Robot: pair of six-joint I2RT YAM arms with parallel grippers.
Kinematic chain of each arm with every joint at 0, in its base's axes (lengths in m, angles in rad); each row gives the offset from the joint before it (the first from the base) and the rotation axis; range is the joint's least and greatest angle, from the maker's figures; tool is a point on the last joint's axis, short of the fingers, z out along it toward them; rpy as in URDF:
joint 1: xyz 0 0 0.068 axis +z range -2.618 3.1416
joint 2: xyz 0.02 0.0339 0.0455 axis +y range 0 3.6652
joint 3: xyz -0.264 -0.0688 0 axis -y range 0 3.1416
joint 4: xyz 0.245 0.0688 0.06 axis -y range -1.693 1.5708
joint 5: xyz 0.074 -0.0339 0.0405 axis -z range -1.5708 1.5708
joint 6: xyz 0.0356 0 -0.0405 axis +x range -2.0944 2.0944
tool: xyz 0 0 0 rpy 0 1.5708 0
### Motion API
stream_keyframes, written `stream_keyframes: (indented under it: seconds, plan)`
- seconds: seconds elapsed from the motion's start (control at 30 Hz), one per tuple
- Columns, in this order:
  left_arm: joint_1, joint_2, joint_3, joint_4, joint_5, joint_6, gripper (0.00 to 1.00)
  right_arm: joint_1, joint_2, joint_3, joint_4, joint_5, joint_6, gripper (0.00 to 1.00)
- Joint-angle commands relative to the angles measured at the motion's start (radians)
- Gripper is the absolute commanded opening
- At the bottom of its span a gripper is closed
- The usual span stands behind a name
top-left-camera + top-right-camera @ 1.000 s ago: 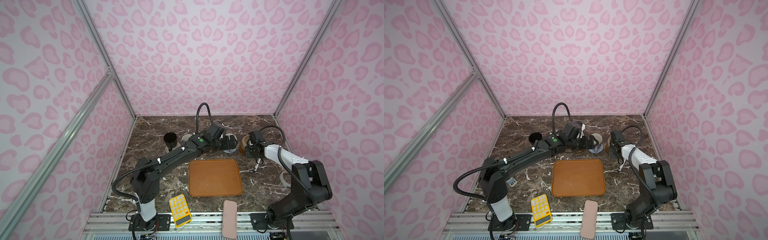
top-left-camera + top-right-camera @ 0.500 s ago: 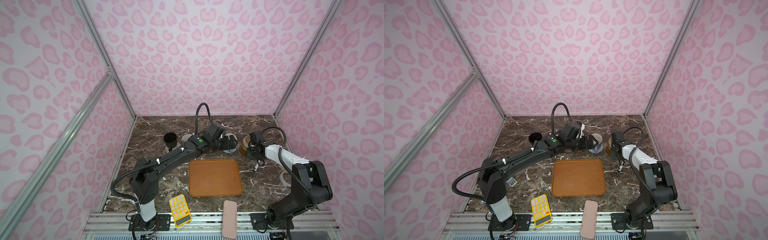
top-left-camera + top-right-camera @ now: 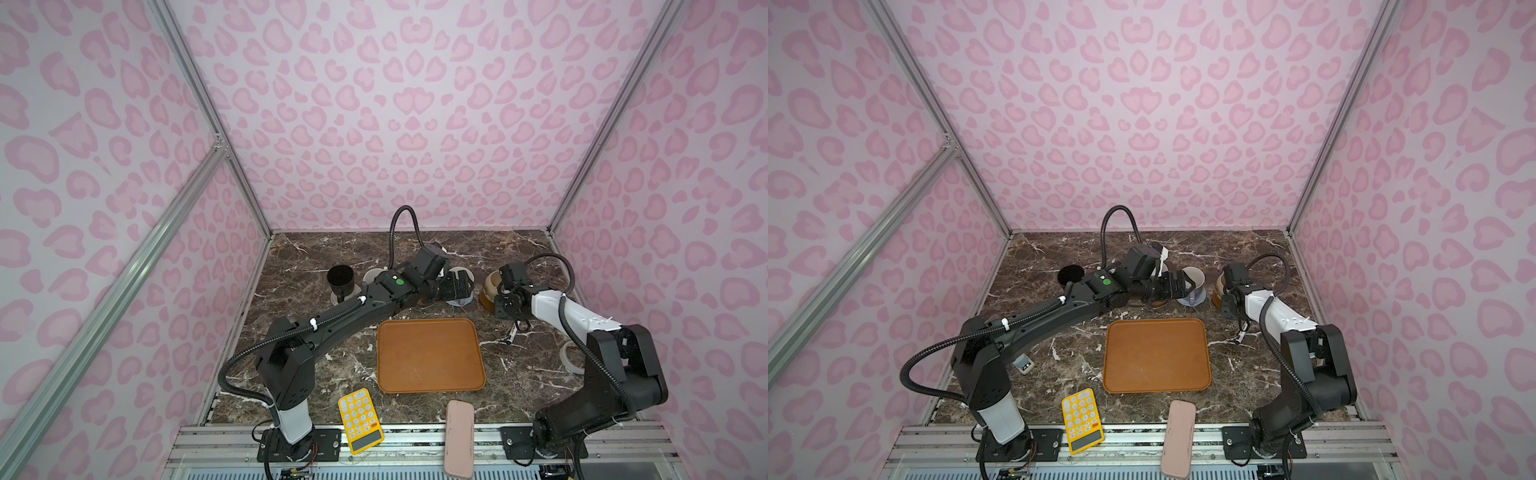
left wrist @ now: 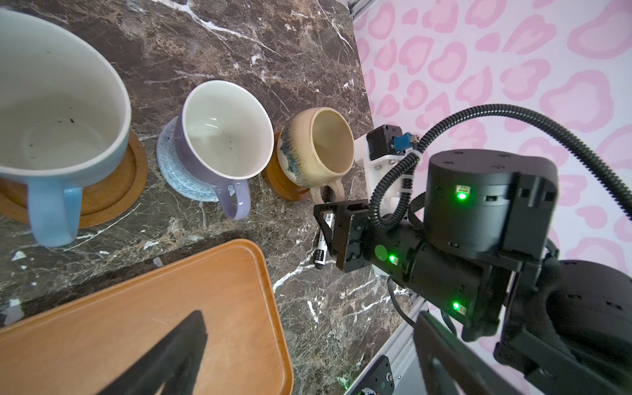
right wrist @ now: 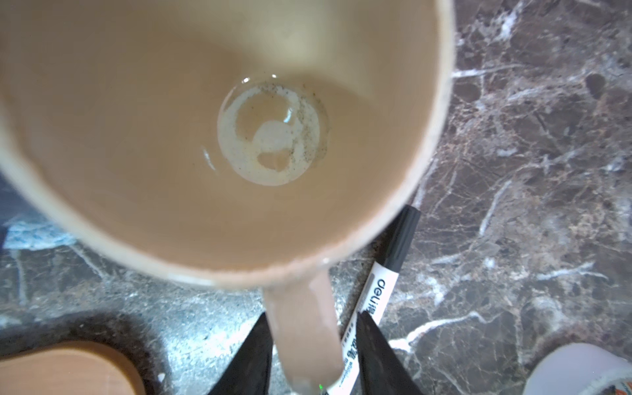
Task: Place cups on coasters
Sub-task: Place the cup on the coaster.
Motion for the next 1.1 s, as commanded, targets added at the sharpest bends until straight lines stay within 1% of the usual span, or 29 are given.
stream_keyframes:
  seconds: [0.0,0.03,0.13,0.17,0.23,0.33,0.57,0.73,0.93,1.07]
  plan:
    - [0.002,-0.023,-0.007,0.015,-0.021,0.006,0.96,0.001,-0.010,-0.006,-0.004,0.012,0.014,0.45]
    - [0.002,-0.025,-0.008,0.015,-0.023,0.007,0.96,0.000,-0.012,-0.005,-0.004,0.014,0.013,0.45]
    - [0.002,-0.030,-0.008,0.013,-0.028,0.011,0.96,0.000,-0.009,0.000,0.010,0.002,-0.002,0.38]
    - [0.003,-0.031,-0.010,0.012,-0.028,0.012,0.96,0.000,-0.002,0.014,-0.002,0.006,-0.002,0.37]
    - [0.003,-0.034,-0.012,0.010,-0.027,0.011,0.96,0.001,-0.002,0.032,-0.022,0.009,0.003,0.38]
    - [0.004,-0.045,-0.023,0.011,-0.033,0.010,0.96,0.001,-0.032,0.010,0.006,-0.018,0.010,0.40]
    - [0.007,-0.057,-0.040,0.015,-0.038,0.005,0.96,0.000,-0.005,0.009,0.006,-0.054,0.016,0.37]
    - [0.009,-0.064,-0.053,0.022,-0.039,0.004,0.96,0.001,-0.019,0.001,0.023,-0.086,0.021,0.37]
    - [0.013,-0.078,-0.064,0.025,-0.045,0.003,0.96,0.002,-0.026,0.000,0.009,-0.061,0.021,0.38]
    - [0.023,-0.112,-0.086,0.021,-0.072,0.012,0.96,0.000,-0.070,0.001,-0.017,-0.018,0.036,0.43]
